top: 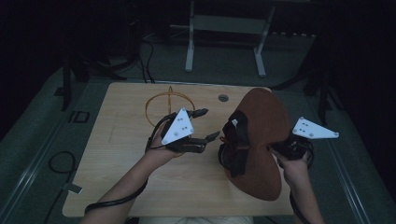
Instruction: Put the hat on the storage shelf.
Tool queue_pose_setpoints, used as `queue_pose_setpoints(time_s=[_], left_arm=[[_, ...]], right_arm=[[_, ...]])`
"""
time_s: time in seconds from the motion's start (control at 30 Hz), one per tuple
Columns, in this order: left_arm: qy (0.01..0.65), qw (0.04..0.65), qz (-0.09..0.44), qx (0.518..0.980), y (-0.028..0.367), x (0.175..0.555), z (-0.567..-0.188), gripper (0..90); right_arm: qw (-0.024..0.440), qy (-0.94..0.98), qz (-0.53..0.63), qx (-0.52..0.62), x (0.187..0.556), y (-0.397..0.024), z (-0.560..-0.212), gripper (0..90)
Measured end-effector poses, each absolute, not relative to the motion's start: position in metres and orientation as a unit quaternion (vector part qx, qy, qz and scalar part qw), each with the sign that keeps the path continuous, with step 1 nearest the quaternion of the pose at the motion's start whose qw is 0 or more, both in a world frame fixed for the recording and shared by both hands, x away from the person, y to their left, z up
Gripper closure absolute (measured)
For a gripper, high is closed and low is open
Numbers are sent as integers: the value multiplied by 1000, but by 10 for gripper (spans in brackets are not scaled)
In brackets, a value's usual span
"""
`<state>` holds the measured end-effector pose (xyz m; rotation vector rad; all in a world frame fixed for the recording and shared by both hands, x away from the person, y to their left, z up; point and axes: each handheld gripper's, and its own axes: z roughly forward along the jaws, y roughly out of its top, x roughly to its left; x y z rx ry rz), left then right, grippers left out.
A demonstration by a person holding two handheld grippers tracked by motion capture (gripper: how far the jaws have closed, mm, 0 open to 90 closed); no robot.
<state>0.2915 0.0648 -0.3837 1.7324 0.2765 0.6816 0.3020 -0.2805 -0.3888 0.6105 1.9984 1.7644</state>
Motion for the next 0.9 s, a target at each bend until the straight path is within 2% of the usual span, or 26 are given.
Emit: queue_pose_setpoints(time_s=[0.2, 0.53, 0.67, 0.9], left_arm=[[151, 585, 290, 743, 92, 282, -390, 259], [226, 585, 270, 731, 149, 271, -420, 105], [254, 570, 280, 729, 169, 263, -440, 33], [312, 556, 283, 717, 202, 251, -488, 32]], right_arm=[[214, 703, 638, 228, 311, -288, -378, 877], [227, 694, 639, 241, 334, -286, -367, 876], [232, 692, 637, 248, 346, -283, -366, 876], [233, 689, 635, 260, 371, -275, -358, 876]])
